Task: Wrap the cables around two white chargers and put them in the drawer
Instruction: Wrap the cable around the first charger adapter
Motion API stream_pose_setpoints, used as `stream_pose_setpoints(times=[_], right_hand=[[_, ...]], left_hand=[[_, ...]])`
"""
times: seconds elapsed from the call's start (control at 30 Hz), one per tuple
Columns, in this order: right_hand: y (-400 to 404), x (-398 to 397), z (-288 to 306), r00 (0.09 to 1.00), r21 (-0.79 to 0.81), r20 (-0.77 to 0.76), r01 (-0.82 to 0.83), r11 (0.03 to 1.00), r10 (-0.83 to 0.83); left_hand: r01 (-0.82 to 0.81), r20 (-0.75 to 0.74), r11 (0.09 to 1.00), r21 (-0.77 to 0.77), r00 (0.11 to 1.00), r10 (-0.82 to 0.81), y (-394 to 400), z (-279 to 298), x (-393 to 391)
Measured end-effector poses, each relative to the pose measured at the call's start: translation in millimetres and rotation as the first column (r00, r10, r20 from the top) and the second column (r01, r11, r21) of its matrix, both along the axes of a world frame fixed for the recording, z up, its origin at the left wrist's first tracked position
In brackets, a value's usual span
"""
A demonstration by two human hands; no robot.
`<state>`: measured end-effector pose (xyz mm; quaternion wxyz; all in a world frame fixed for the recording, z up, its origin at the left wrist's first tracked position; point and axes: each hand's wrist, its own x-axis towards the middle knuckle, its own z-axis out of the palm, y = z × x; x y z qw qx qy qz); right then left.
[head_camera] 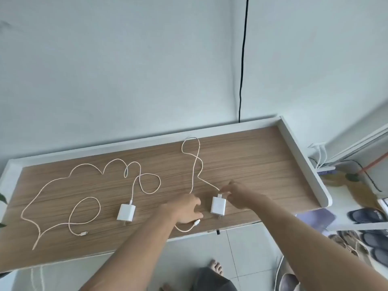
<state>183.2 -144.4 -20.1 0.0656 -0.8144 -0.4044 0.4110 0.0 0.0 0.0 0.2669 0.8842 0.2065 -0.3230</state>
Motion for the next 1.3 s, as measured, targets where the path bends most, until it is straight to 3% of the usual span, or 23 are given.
stream_pose_setpoints(times=[0.3,0.7,0.83,1.03,1.13,1.3], right_hand=[[3,10,-21,0.996,0.033,-0.05,-0.074,0.997,0.075],[-14,16,-32,0.974,0.063,-0.225,0.052,0.997,-0.037],[-20,14,-32,0.976,0.062,-0.214,0.041,0.997,-0.027],[-17,24,-18,0.989,0.132,0.033,-0.144,0.981,0.141],[-8,30,1,0.965,0.115,0.189,-0.206,0.972,0.182],[16,45,39,0.983,0.251,0.177,-0.098,0.963,0.054]], left_hand=[[-0.079,-0.032,0.996,-0.029,0.996,0.078,-28,-18,29],[-0.098,0.053,0.959,0.265,0.995,0.087,-64,-32,51],[-0.069,0.049,0.95,0.305,0.997,0.056,-67,-32,53],[-0.029,-0.016,0.984,0.174,0.999,0.032,-34,-4,56],[-0.073,-0.097,0.997,0.025,0.992,0.075,-11,22,51],[-0.246,-0.018,0.963,-0.112,0.969,0.246,21,67,37]])
